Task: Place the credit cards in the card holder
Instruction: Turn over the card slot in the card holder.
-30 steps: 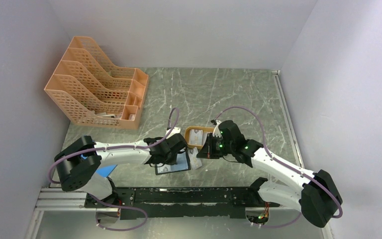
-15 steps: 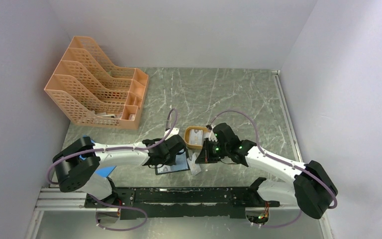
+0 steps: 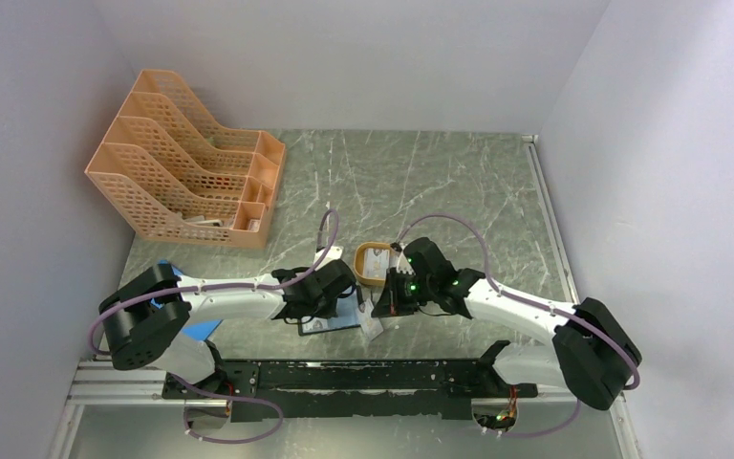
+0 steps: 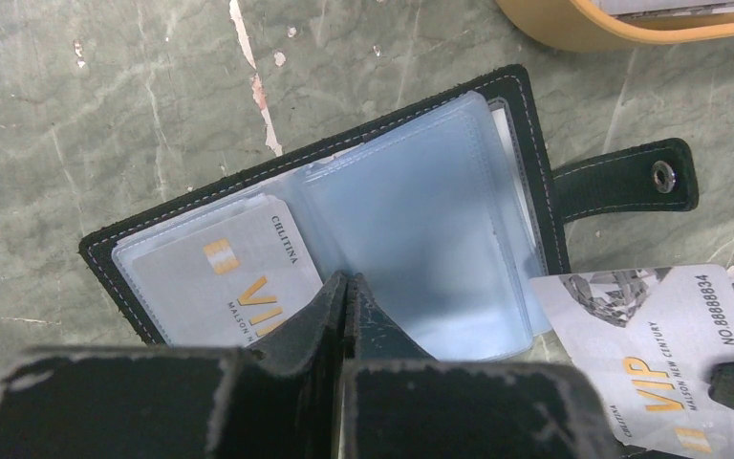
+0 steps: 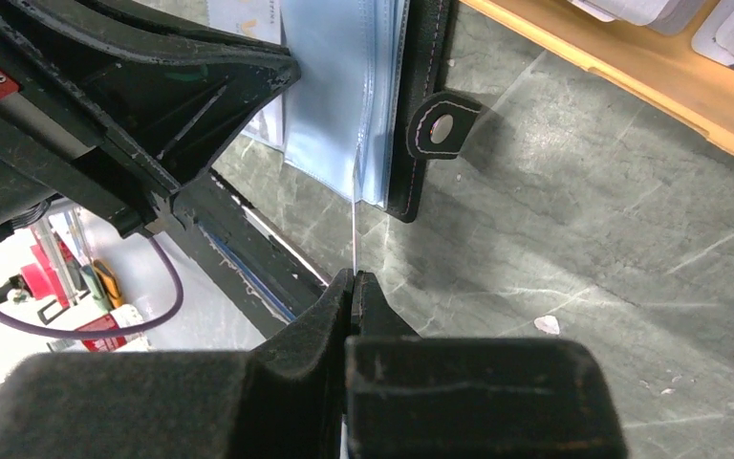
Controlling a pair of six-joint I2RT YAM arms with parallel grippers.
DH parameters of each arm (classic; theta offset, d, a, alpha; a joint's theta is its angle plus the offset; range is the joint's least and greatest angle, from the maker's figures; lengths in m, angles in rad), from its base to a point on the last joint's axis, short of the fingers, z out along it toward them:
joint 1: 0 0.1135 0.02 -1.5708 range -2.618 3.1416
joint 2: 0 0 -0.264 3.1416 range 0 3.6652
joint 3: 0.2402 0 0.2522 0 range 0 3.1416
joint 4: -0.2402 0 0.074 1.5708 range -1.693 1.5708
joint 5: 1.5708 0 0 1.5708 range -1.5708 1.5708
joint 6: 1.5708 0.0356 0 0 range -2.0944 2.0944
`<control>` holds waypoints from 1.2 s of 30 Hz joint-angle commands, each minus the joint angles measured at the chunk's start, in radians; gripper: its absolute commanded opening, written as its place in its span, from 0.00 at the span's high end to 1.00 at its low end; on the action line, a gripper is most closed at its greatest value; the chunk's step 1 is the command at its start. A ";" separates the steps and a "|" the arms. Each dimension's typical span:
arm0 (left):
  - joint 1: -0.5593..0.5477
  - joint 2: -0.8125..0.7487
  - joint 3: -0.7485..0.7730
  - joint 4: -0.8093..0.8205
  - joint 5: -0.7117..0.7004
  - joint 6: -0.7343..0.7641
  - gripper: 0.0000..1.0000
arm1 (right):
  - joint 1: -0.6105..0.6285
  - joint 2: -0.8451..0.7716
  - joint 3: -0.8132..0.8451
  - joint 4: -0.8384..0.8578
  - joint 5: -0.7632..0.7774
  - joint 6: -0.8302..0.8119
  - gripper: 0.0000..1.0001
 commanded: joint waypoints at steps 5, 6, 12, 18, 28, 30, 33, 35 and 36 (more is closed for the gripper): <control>-0.003 0.005 -0.034 -0.027 -0.018 0.001 0.95 | 0.012 0.046 -0.016 0.067 -0.026 0.014 1.00; -0.003 0.005 -0.034 -0.027 -0.018 0.001 0.95 | 0.014 0.052 -0.014 0.072 -0.028 0.014 1.00; -0.004 -0.002 -0.034 -0.026 -0.012 -0.001 0.95 | 0.029 0.085 -0.006 0.093 -0.036 0.014 1.00; -0.003 -0.010 -0.028 -0.027 -0.010 0.003 0.95 | 0.042 0.122 0.001 0.134 -0.052 0.025 1.00; -0.003 -0.062 0.027 -0.082 -0.008 0.008 0.88 | 0.058 0.127 0.022 0.210 -0.060 0.061 1.00; -0.003 -0.083 0.045 -0.100 -0.011 0.010 0.83 | 0.061 0.127 0.030 0.207 -0.060 0.063 1.00; -0.003 -0.114 0.072 -0.130 -0.015 0.013 0.76 | 0.064 0.135 0.039 0.214 -0.065 0.068 1.00; -0.003 -0.136 0.086 -0.151 -0.018 0.013 0.72 | 0.068 0.148 0.048 0.219 -0.069 0.070 1.00; -0.004 -0.147 0.091 -0.165 -0.022 0.013 0.71 | 0.071 0.154 0.053 0.222 -0.069 0.071 1.00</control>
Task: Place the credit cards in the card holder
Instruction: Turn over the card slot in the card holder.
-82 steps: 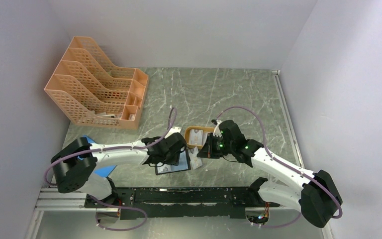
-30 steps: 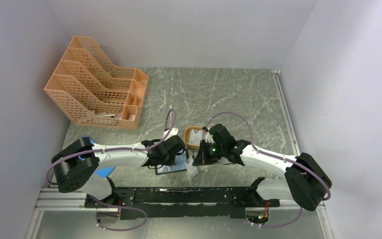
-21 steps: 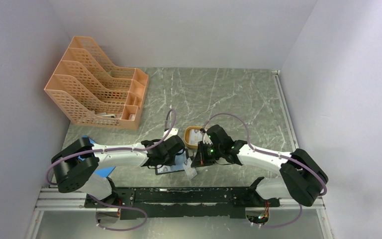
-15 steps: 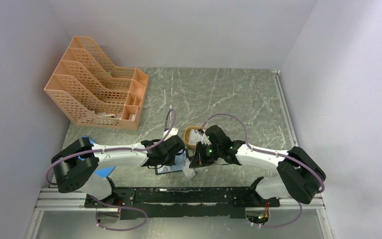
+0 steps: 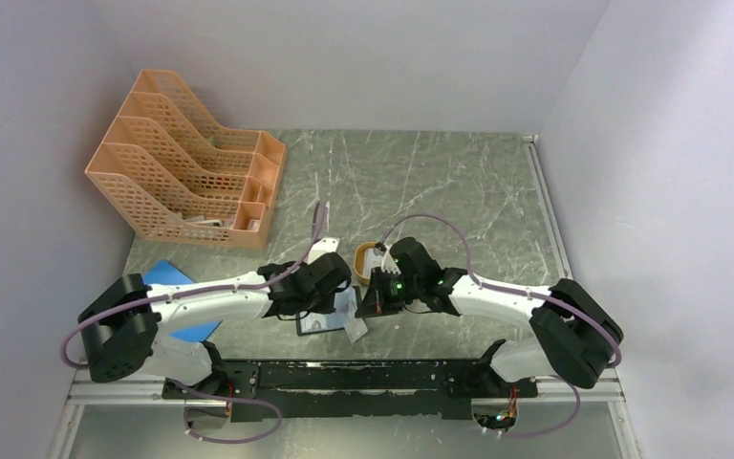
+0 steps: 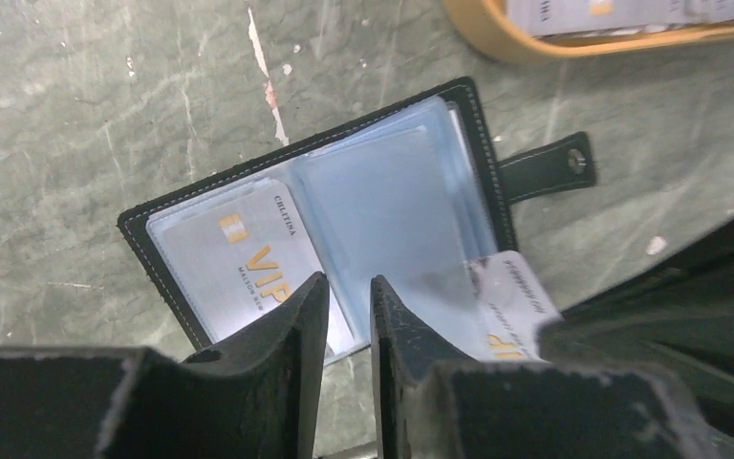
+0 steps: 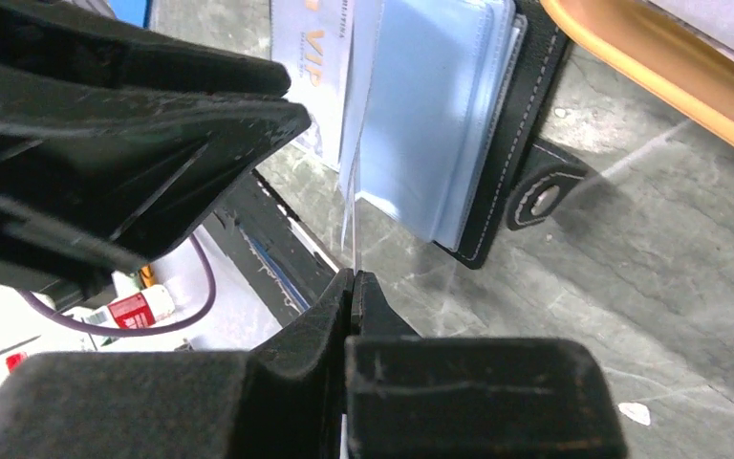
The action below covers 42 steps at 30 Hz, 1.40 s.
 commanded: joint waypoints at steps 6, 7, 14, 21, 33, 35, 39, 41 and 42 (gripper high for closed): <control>-0.003 -0.135 0.061 -0.123 -0.055 -0.008 0.70 | 0.036 0.051 0.075 0.048 -0.010 0.013 1.00; -0.003 -0.148 0.058 -0.132 -0.061 -0.014 0.70 | 0.039 0.062 0.082 0.049 -0.010 0.012 1.00; -0.003 -0.228 0.019 -0.156 -0.081 -0.038 0.70 | 0.072 0.136 0.133 0.063 -0.002 0.017 1.00; -0.003 -0.225 -0.028 -0.109 -0.072 -0.045 0.73 | 0.095 0.213 0.173 0.065 0.006 0.022 1.00; 0.001 -0.291 -0.101 -0.192 -0.214 -0.157 0.74 | 0.060 0.106 0.114 0.031 0.137 0.072 1.00; 0.008 -0.316 -0.124 -0.197 -0.212 -0.167 0.73 | 0.058 0.123 0.114 0.047 0.123 0.078 1.00; 0.030 -0.328 -0.167 -0.201 -0.188 -0.177 0.73 | 0.058 0.150 0.116 0.065 0.117 0.081 1.00; 0.039 -0.332 -0.187 -0.196 -0.175 -0.178 0.73 | 0.059 0.164 0.117 0.071 0.109 0.080 1.00; 0.042 -0.336 -0.196 -0.191 -0.168 -0.180 0.74 | 0.059 0.169 0.117 0.074 0.106 0.080 1.00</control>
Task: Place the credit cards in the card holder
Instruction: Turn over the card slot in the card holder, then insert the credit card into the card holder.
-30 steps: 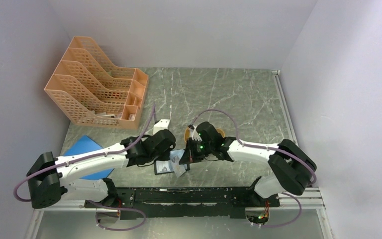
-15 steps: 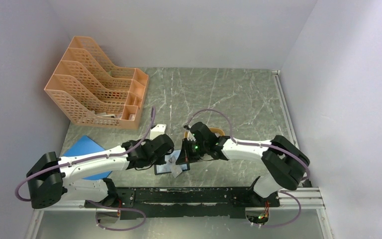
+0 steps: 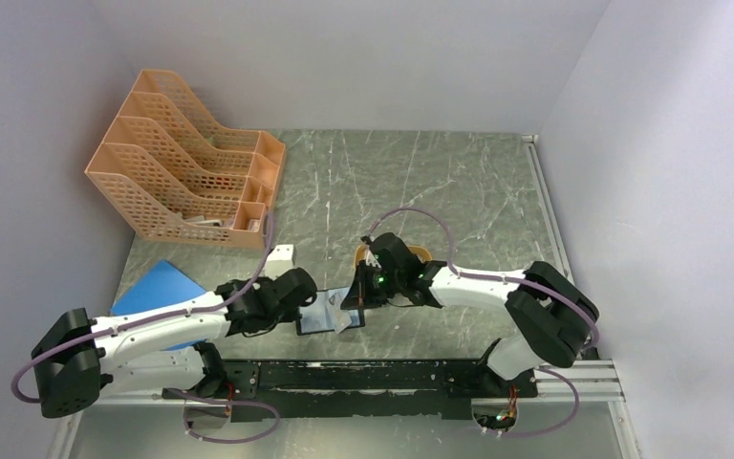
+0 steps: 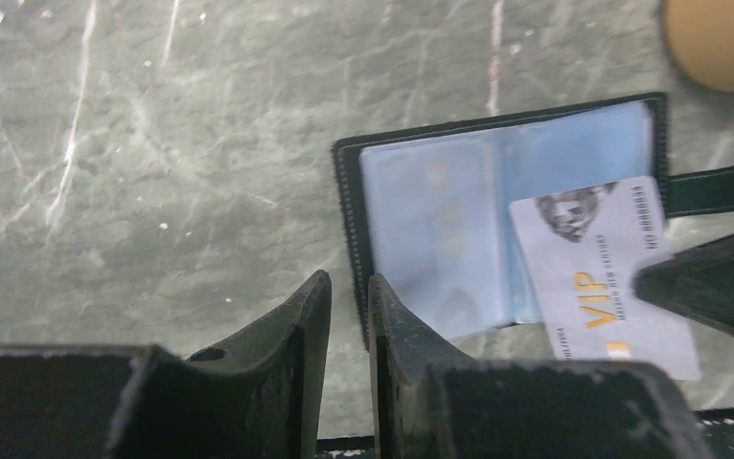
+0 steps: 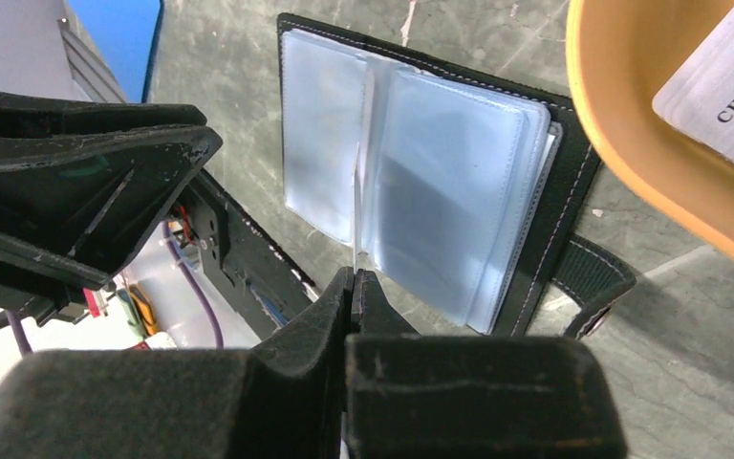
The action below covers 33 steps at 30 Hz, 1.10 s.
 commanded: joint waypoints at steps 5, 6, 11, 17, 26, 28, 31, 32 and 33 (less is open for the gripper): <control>0.029 -0.028 -0.076 0.011 0.028 -0.032 0.74 | -0.003 0.038 -0.013 0.053 -0.013 0.013 1.00; 0.030 -0.028 -0.079 0.015 0.032 -0.032 0.73 | -0.003 0.041 -0.011 0.052 -0.014 0.012 1.00; 0.033 -0.021 -0.089 0.024 0.042 -0.031 0.74 | -0.003 0.052 -0.012 0.061 -0.019 0.014 1.00; 0.032 -0.018 -0.099 0.035 0.057 -0.030 0.74 | -0.002 0.070 -0.015 0.089 -0.039 0.023 1.00; 0.032 -0.009 -0.115 0.067 0.082 -0.026 0.75 | -0.002 0.099 -0.010 0.111 -0.052 0.033 1.00; 0.032 0.000 -0.118 0.077 0.091 -0.022 0.76 | -0.002 0.104 -0.015 0.125 -0.052 0.043 1.00; 0.033 0.014 -0.122 0.088 0.102 -0.020 0.76 | -0.003 0.108 -0.024 0.150 -0.048 0.060 1.00; 0.032 0.017 -0.125 0.092 0.105 -0.019 0.76 | -0.002 0.110 -0.032 0.166 -0.046 0.070 1.00; 0.032 0.020 -0.127 0.096 0.108 -0.018 0.76 | -0.002 0.112 -0.035 0.178 -0.047 0.075 1.00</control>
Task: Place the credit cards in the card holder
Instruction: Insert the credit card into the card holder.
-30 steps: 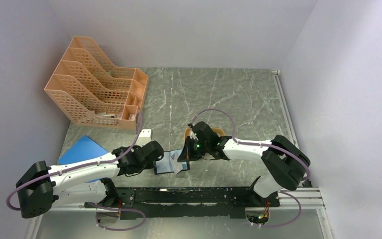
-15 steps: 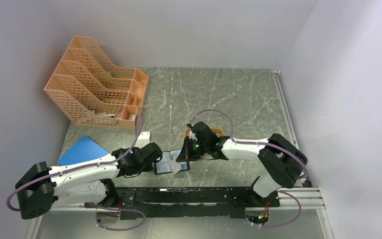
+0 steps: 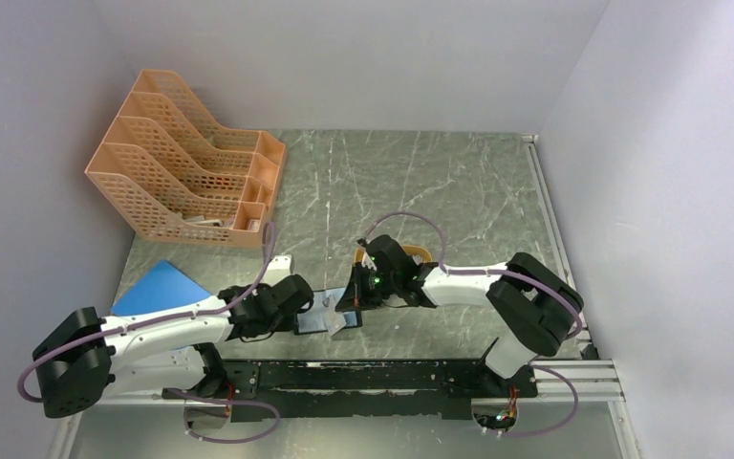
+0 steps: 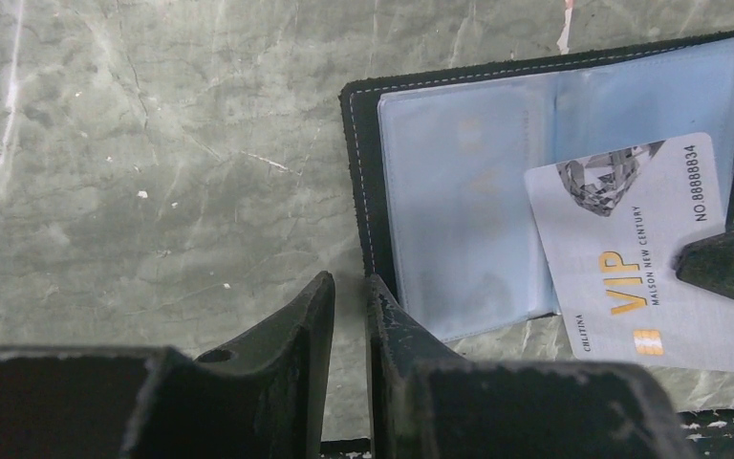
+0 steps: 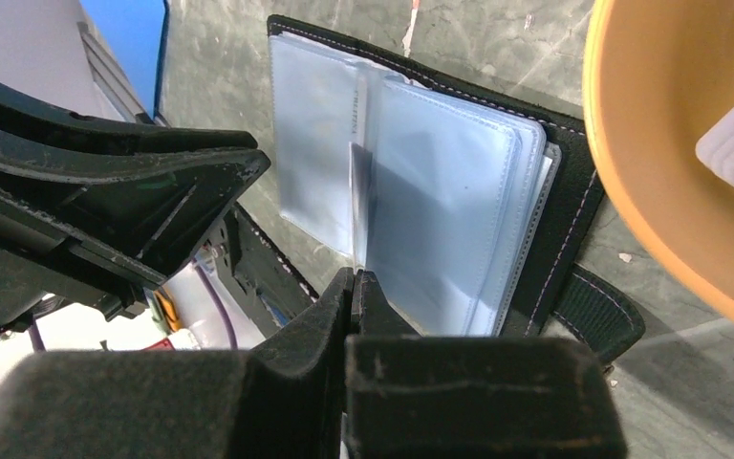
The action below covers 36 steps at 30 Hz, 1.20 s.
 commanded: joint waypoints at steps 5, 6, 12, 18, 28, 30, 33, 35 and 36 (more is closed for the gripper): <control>0.005 0.014 -0.032 0.054 0.036 0.002 0.77 | -0.001 0.030 -0.038 0.119 -0.017 0.047 1.00; 0.004 0.014 -0.034 0.054 0.036 0.001 0.77 | -0.001 0.034 -0.038 0.128 -0.022 0.049 1.00; 0.004 0.009 -0.033 0.042 0.025 0.003 0.77 | 0.000 0.045 -0.040 0.169 -0.029 0.049 1.00; 0.004 0.010 -0.036 0.041 0.026 0.009 0.78 | 0.000 0.064 -0.061 0.238 -0.015 0.072 1.00; 0.005 0.013 -0.065 0.080 0.075 0.000 0.80 | 0.006 0.104 -0.114 0.343 0.041 0.126 1.00; 0.005 0.013 -0.068 0.082 0.080 0.000 0.81 | 0.006 0.104 -0.121 0.354 0.056 0.138 1.00; 0.005 0.011 -0.068 0.082 0.081 0.001 0.81 | 0.006 0.103 -0.125 0.355 0.075 0.149 1.00; 0.005 0.010 -0.068 0.082 0.083 0.001 0.81 | 0.007 0.106 -0.124 0.350 0.086 0.157 1.00; 0.005 0.008 -0.068 0.082 0.084 0.001 0.81 | 0.007 0.109 -0.127 0.354 0.087 0.161 1.00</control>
